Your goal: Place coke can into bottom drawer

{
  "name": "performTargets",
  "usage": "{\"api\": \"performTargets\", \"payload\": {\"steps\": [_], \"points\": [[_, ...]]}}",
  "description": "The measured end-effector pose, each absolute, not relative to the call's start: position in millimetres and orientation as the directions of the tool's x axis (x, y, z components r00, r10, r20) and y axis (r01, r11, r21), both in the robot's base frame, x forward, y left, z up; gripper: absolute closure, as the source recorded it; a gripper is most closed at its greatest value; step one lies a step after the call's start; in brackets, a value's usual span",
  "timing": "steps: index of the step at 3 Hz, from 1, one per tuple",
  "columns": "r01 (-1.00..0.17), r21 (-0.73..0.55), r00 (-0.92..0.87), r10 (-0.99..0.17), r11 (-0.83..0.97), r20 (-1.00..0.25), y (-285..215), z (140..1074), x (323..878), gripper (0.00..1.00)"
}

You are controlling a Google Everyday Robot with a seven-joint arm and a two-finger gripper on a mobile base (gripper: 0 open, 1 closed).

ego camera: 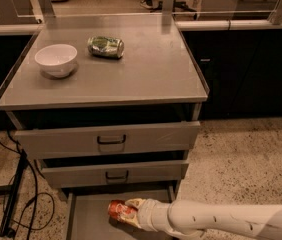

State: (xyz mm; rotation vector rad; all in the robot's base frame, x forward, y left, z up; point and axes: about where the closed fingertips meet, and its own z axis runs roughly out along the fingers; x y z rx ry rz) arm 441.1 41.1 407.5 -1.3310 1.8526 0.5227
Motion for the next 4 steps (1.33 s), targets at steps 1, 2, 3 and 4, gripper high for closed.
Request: {"api": "performTargets", "payload": {"steps": [1, 2, 3, 4], "points": [[-0.92, -0.133, -0.133, -0.612, 0.369, -0.78, 39.9, 398.9, 449.4, 1.0], [-0.917, -0.153, -0.109, -0.6, 0.368, -0.792, 25.3, 377.5, 462.1, 1.0], [-0.924, -0.129, -0.094, -0.541, 0.36, -0.835, 7.9, 341.8, 478.1, 1.0], [-0.945, -0.048, -0.131, -0.507, 0.325, -0.852, -3.1, 313.9, 492.4, 1.0]]}}
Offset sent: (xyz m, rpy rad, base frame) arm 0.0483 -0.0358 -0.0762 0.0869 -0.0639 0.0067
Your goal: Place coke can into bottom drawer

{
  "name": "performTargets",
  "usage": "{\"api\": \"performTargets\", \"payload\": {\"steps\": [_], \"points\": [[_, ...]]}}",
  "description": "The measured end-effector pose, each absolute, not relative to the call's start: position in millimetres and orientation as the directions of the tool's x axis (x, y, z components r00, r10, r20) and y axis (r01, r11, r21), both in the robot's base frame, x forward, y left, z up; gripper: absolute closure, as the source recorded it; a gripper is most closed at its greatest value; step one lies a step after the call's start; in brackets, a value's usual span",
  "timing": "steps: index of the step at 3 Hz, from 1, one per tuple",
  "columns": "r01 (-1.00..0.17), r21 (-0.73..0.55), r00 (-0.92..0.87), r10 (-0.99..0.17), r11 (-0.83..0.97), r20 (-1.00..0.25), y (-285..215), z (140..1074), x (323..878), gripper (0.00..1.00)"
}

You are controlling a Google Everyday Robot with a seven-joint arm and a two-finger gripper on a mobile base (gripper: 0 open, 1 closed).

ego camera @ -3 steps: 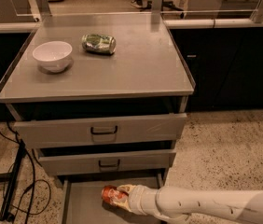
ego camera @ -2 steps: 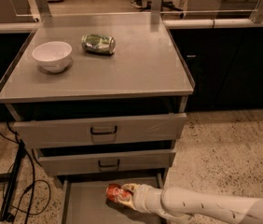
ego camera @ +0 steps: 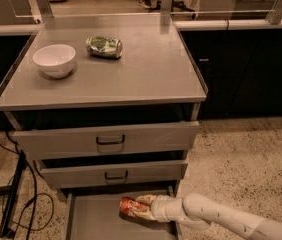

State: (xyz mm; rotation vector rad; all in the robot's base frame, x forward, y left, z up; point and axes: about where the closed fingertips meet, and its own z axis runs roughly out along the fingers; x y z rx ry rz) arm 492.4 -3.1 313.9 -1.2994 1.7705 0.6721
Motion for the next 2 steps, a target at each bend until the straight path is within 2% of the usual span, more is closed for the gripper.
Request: {"api": "performTargets", "payload": {"steps": [2], "points": [[-0.957, -0.025, -0.126, -0.493, 0.288, -0.861, -2.0, 315.1, 493.4, 1.0]]}}
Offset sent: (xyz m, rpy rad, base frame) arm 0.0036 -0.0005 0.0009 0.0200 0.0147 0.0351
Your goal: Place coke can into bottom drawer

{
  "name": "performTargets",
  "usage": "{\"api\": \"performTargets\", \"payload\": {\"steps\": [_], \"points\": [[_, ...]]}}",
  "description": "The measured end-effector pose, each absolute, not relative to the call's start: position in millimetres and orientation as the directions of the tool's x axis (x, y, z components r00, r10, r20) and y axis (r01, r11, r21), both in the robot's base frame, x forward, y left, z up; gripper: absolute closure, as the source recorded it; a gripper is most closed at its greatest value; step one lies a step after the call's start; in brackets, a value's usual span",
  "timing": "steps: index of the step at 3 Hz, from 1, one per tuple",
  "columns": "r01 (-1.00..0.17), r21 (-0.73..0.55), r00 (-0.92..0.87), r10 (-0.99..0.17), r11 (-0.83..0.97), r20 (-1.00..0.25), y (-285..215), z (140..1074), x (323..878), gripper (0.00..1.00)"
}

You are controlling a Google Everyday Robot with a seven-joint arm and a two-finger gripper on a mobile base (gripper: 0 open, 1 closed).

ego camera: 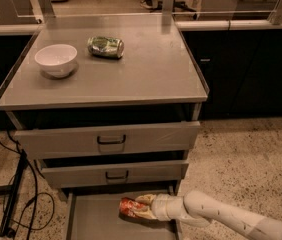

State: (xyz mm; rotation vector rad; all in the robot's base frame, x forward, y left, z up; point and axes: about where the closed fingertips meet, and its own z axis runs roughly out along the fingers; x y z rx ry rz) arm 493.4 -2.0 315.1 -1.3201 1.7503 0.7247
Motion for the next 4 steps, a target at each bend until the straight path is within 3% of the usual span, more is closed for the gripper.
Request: {"api": "performTargets", "payload": {"steps": [4], "points": [[-0.941, 0.022, -0.206, -0.518, 0.338, -0.83, 19.3, 216.1, 495.5, 1.0]]}}
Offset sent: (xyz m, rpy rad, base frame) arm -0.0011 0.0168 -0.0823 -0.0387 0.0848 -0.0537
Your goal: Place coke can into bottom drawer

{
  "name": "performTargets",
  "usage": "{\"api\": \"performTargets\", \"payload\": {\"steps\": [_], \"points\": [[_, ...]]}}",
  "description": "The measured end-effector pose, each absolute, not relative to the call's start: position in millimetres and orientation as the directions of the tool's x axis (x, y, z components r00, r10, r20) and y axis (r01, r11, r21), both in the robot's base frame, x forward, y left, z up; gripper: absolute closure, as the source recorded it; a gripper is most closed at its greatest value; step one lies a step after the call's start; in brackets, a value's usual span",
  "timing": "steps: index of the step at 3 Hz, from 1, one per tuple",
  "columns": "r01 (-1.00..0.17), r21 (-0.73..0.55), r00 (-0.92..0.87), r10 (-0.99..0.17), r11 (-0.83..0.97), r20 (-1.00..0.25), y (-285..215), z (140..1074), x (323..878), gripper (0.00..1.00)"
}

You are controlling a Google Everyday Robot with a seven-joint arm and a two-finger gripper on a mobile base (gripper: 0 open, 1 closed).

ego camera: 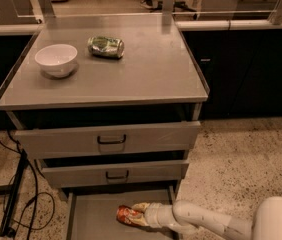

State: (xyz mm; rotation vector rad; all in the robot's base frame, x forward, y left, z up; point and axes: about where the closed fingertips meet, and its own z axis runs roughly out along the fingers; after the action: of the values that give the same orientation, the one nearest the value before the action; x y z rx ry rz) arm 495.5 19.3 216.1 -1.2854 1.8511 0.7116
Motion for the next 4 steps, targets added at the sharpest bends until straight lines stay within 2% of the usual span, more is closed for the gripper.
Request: {"api": "performTargets", "payload": {"steps": [2, 3, 4], "points": [[-0.937, 0.04, -0.233, -0.537, 0.347, -0.811, 22.3, 162.1, 504.4, 1.0], [-0.936, 0.039, -0.233, -0.537, 0.349, -0.811, 22.0, 161.7, 506.1, 0.81], [-0.936, 0.039, -0.233, -0.537, 0.349, -0.811, 22.0, 161.6, 506.0, 0.49]]}}
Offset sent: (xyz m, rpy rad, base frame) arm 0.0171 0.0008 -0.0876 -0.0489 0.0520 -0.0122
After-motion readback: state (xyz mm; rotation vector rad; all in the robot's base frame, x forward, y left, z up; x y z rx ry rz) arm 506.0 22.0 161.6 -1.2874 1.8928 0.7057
